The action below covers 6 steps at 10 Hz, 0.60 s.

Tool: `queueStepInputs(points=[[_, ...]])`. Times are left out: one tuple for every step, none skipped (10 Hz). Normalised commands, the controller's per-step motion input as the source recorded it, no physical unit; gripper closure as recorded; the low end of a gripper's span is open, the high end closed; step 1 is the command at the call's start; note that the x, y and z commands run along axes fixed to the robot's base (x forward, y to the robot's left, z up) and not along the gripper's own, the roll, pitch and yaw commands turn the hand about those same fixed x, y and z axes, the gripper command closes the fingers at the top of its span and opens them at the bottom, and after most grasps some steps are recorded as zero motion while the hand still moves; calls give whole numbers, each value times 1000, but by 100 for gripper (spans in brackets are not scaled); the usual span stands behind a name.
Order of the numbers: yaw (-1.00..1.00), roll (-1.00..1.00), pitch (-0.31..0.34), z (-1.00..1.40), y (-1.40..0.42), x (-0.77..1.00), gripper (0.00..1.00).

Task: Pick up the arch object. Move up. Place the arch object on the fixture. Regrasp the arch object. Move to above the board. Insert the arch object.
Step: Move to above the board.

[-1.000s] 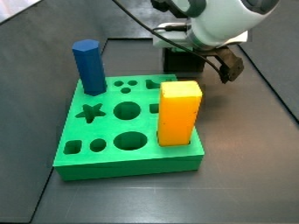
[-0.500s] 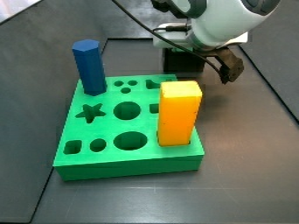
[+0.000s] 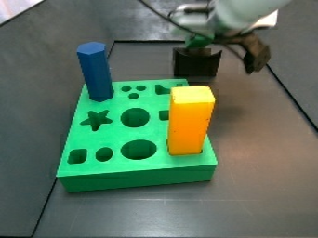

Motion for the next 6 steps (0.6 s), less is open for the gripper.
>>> queueStepInputs(points=[[114,11,44,1000,41,215,100],[101,-7,41,1000,37,207,100],[92,-12,43,1000,34,202,100],[83,-16,47,1000,30,196,100],[76,-16,56,1000,27,189,100],[69,-25,67,1000,21,180,100]])
